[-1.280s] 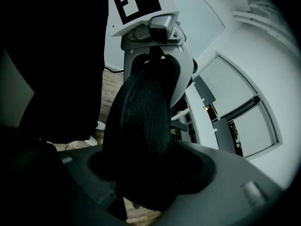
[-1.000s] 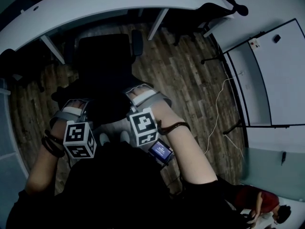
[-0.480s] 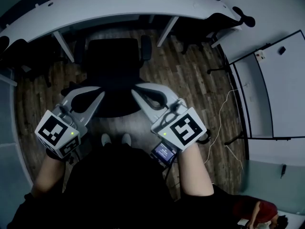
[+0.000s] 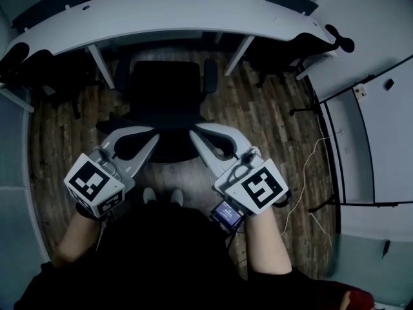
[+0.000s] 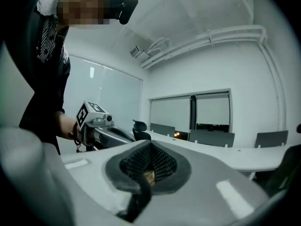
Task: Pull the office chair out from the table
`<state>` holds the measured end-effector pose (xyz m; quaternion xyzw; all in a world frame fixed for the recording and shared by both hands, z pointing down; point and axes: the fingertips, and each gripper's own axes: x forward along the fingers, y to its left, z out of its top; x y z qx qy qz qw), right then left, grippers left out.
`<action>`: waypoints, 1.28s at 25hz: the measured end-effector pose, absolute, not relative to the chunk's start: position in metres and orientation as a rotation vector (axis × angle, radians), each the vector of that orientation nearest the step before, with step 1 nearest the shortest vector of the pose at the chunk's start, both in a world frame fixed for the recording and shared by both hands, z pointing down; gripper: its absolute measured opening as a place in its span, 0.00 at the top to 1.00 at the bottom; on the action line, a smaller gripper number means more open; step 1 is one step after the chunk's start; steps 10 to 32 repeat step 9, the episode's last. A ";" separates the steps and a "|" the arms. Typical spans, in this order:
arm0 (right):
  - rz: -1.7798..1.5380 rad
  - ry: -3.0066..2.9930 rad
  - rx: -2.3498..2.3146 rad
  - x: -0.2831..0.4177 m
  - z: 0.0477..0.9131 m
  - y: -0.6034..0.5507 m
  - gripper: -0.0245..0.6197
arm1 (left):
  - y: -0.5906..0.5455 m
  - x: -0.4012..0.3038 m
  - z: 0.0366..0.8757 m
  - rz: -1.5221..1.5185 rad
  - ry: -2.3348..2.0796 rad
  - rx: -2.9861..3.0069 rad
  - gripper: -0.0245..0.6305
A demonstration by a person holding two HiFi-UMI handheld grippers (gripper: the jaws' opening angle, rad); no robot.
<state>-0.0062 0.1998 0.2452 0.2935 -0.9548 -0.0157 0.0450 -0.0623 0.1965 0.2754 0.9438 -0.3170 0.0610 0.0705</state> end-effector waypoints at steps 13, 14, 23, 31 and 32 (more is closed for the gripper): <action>-0.043 -2.908 0.859 -0.037 0.249 0.195 0.96 | 0.199 -0.082 0.282 0.260 -0.906 2.879 0.96; -0.043 -2.908 0.859 -0.037 0.249 0.195 0.96 | 0.199 -0.082 0.282 0.260 -0.906 2.879 0.96; -0.043 -2.908 0.859 -0.037 0.249 0.195 0.96 | 0.199 -0.082 0.282 0.260 -0.906 2.879 0.96; -0.043 -2.908 0.859 -0.037 0.249 0.195 0.96 | 0.199 -0.082 0.282 0.260 -0.906 2.879 0.96; -0.043 -2.908 0.859 -0.037 0.249 0.195 0.96 | 0.199 -0.082 0.282 0.260 -0.906 2.879 0.96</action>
